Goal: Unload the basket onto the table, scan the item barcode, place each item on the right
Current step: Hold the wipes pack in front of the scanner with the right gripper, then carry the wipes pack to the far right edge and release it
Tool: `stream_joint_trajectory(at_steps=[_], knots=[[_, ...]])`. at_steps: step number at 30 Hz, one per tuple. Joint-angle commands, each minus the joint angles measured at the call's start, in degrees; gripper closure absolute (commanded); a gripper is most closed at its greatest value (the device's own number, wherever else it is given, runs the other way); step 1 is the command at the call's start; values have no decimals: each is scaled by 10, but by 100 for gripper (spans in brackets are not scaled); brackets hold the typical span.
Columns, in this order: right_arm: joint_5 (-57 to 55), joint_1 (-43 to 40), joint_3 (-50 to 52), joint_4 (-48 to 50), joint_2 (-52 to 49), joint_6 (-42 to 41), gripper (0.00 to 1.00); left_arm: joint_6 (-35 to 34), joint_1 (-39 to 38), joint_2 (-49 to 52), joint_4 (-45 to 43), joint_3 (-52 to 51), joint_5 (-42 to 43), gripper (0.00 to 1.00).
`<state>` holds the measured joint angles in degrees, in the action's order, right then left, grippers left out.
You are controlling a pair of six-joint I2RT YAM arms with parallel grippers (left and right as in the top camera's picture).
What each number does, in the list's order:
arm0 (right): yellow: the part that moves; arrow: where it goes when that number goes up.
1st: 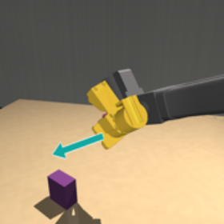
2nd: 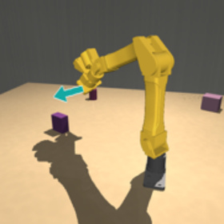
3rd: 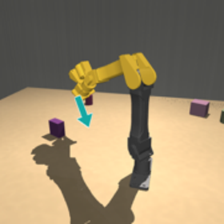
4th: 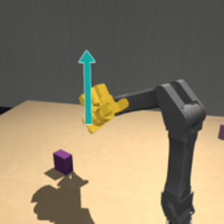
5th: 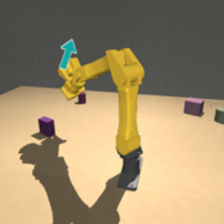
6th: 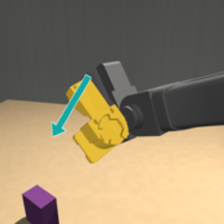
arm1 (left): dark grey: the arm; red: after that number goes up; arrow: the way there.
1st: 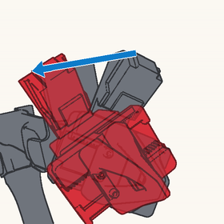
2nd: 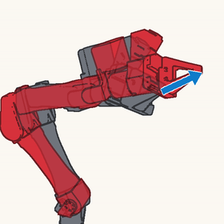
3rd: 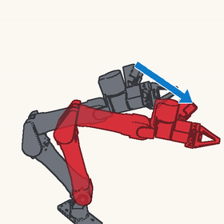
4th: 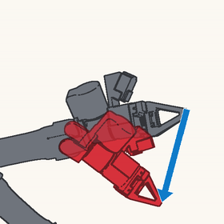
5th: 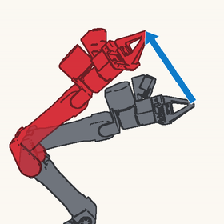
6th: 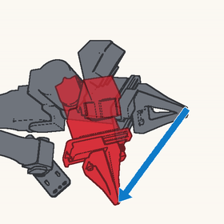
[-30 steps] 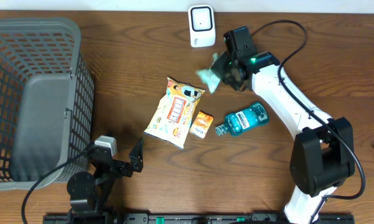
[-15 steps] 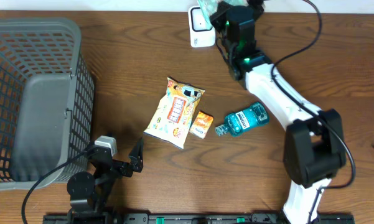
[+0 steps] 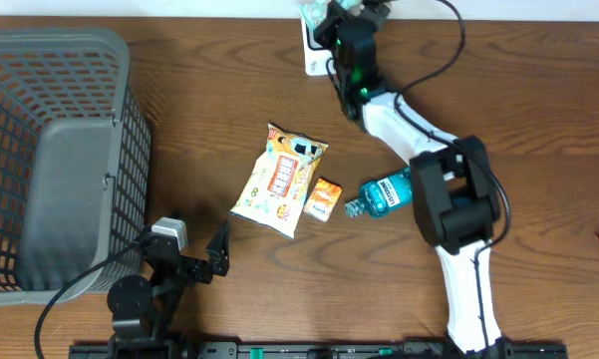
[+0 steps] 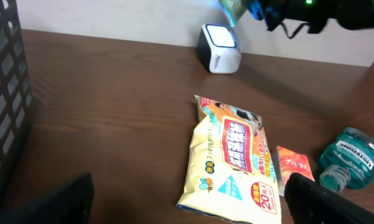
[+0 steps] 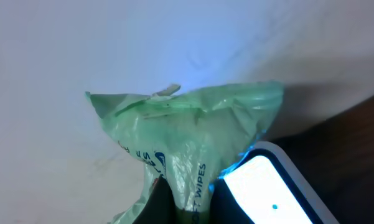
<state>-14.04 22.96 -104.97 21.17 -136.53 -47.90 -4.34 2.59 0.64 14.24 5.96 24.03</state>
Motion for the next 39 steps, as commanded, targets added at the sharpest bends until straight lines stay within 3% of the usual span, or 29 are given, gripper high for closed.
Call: stream_joint_trajectory(at_steps=[1,6,14,22,30,39], knots=[[-14,2,-88,-19,-43,19,99,-5,2,0,7,-11,-1,2],[-15,-1,-167,-75,-93,26,99,-5,2,0,7,-11,-1,2],[-21,-4,-171,-107,-108,32,99,-5,2,0,7,-11,-1,2],[1,-7,-171,-145,-90,108,99,-5,2,0,7,-11,-1,2],[3,-57,-171,-385,37,118,99,-5,2,0,7,-11,-1,2],[-123,-186,-171,-674,123,118,99,-5,2,0,7,-11,-1,2]])
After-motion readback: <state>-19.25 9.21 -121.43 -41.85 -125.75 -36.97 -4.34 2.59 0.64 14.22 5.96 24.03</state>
